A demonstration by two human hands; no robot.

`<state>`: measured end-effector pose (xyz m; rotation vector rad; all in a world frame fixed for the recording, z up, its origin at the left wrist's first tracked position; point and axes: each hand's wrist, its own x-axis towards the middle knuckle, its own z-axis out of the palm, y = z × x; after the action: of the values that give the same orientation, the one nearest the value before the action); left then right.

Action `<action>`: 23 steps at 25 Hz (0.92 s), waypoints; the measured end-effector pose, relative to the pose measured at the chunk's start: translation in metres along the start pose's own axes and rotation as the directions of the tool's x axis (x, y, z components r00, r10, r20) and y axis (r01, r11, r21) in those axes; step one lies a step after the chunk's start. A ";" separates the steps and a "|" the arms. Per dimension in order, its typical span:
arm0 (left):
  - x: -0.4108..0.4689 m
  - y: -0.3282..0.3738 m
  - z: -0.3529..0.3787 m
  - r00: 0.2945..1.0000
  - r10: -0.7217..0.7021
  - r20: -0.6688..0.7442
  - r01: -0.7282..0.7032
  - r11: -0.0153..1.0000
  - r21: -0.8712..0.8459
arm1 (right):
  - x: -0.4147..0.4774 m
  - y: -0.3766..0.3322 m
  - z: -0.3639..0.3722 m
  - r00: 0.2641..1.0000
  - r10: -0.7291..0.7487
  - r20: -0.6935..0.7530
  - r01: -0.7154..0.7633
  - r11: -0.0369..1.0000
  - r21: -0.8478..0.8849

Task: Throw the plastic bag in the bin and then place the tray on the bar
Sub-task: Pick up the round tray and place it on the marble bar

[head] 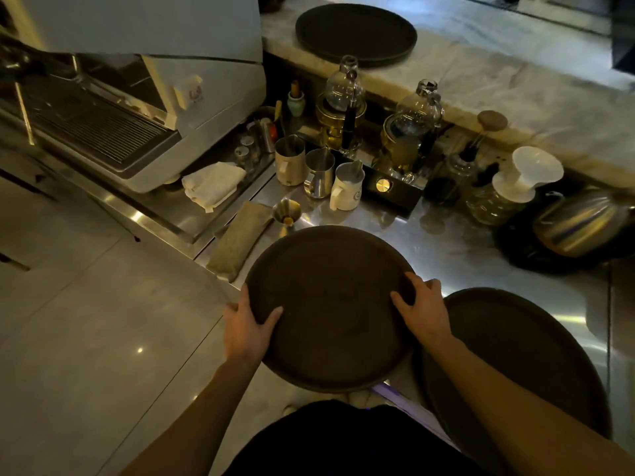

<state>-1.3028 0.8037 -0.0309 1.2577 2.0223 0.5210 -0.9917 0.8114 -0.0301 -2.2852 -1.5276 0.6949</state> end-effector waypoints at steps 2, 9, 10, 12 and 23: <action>0.001 -0.002 -0.007 0.999 0.043 0.003 -0.043 0.999 0.001 | -0.016 -0.003 -0.001 0.999 0.021 -0.032 -0.021 1.000 -0.002; -0.009 0.008 0.010 0.964 0.244 0.109 -0.239 0.969 -0.055 | -0.084 0.023 -0.024 0.965 0.203 -0.167 -0.196 0.979 0.061; -0.014 0.013 0.017 0.952 0.274 0.140 -0.266 0.961 -0.073 | -0.095 0.032 -0.030 0.951 0.238 -0.196 -0.227 0.971 0.075; -0.025 0.023 0.032 0.925 0.319 0.204 -0.301 0.946 -0.116 | -0.117 0.050 -0.041 0.922 0.300 -0.243 -0.286 0.954 0.093; -0.092 0.077 0.119 0.808 0.463 0.365 -0.469 0.880 -0.079 | -0.189 0.161 -0.071 0.797 0.524 -0.300 -0.492 0.852 0.181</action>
<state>-1.1413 0.7533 -0.0310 1.7320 1.3958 0.4443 -0.8873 0.5755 -0.0090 -2.5922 -0.7037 0.4404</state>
